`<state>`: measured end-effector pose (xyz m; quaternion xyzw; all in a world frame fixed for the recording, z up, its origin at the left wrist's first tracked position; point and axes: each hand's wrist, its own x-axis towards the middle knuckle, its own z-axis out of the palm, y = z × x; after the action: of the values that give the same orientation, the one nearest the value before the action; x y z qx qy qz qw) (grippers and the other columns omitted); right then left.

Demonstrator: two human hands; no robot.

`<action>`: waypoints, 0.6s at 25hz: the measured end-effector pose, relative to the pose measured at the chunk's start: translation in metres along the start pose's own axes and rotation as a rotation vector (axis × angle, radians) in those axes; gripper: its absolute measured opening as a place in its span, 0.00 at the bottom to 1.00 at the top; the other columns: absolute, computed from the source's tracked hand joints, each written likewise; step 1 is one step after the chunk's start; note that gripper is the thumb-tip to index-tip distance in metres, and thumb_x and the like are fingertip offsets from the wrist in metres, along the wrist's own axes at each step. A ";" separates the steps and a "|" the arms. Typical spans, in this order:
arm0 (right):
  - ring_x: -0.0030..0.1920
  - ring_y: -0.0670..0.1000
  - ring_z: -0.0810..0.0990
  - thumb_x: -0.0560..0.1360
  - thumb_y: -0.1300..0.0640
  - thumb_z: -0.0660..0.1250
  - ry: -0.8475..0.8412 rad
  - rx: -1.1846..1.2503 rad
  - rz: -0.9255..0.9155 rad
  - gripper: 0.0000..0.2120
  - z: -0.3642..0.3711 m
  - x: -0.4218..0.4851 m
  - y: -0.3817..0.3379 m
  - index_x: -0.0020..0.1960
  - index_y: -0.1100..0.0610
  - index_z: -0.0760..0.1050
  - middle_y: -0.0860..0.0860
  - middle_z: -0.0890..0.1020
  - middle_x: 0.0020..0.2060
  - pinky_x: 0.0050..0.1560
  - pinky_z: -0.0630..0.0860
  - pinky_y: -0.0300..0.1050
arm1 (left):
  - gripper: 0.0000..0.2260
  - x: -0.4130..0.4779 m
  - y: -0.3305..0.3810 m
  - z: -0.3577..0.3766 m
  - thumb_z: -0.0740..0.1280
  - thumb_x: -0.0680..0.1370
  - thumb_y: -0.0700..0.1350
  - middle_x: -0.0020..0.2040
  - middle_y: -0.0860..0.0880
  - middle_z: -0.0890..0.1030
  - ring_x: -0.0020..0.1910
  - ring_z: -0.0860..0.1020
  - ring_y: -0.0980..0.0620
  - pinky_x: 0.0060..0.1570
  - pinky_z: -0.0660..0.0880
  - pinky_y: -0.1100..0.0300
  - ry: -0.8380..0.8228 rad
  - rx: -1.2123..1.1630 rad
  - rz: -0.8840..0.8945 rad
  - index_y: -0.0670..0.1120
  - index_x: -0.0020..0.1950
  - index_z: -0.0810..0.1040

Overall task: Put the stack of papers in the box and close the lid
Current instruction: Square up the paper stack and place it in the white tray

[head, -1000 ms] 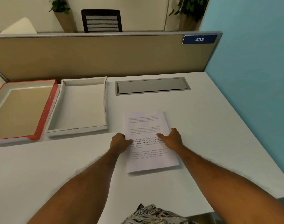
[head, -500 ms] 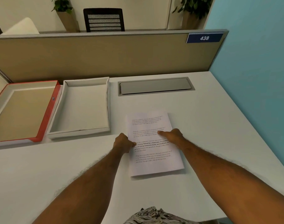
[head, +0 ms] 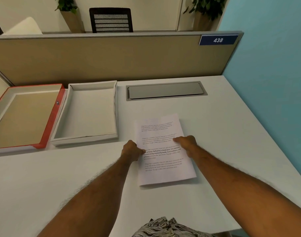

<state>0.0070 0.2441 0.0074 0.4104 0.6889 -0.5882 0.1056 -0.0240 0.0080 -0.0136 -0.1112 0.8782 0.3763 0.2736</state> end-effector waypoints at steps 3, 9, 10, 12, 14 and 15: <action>0.57 0.62 0.82 0.71 0.62 0.74 -0.003 0.010 -0.023 0.22 -0.001 -0.002 0.004 0.61 0.70 0.76 0.63 0.82 0.58 0.60 0.79 0.57 | 0.23 0.000 0.000 0.000 0.78 0.69 0.47 0.56 0.41 0.81 0.49 0.82 0.42 0.45 0.83 0.50 0.006 -0.006 -0.001 0.39 0.58 0.75; 0.52 0.61 0.84 0.73 0.61 0.72 0.079 0.019 -0.228 0.16 0.003 -0.010 0.013 0.59 0.65 0.77 0.60 0.84 0.55 0.55 0.81 0.57 | 0.32 -0.003 -0.013 0.005 0.76 0.70 0.53 0.63 0.43 0.77 0.58 0.78 0.43 0.56 0.79 0.50 0.057 -0.072 0.049 0.40 0.67 0.70; 0.51 0.61 0.84 0.73 0.60 0.72 0.091 0.017 -0.261 0.16 0.003 -0.013 0.015 0.59 0.64 0.77 0.60 0.84 0.55 0.54 0.81 0.57 | 0.35 -0.006 -0.017 0.008 0.75 0.70 0.57 0.66 0.42 0.75 0.61 0.76 0.42 0.60 0.76 0.48 0.078 -0.057 0.078 0.41 0.69 0.68; 0.51 0.61 0.84 0.73 0.60 0.72 0.076 0.067 -0.316 0.16 0.000 -0.017 0.020 0.59 0.64 0.76 0.60 0.84 0.55 0.54 0.81 0.60 | 0.39 -0.010 -0.022 0.013 0.70 0.70 0.66 0.68 0.42 0.70 0.66 0.72 0.41 0.65 0.71 0.43 0.148 0.109 0.131 0.43 0.71 0.65; 0.51 0.62 0.84 0.73 0.62 0.72 0.044 0.150 -0.357 0.16 -0.006 -0.019 0.024 0.59 0.65 0.76 0.61 0.84 0.54 0.54 0.81 0.61 | 0.43 -0.013 -0.020 0.014 0.64 0.68 0.73 0.69 0.43 0.68 0.68 0.68 0.41 0.66 0.67 0.42 0.207 0.242 0.125 0.45 0.72 0.65; 0.50 0.62 0.85 0.73 0.62 0.72 0.032 0.179 -0.372 0.15 -0.010 -0.021 0.025 0.59 0.65 0.76 0.61 0.84 0.54 0.53 0.82 0.61 | 0.43 -0.013 -0.017 0.014 0.64 0.67 0.74 0.68 0.43 0.68 0.68 0.68 0.41 0.65 0.67 0.42 0.205 0.254 0.108 0.46 0.72 0.66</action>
<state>0.0406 0.2429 0.0051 0.2934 0.6994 -0.6496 -0.0526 -0.0011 0.0062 -0.0245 -0.0661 0.9466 0.2632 0.1740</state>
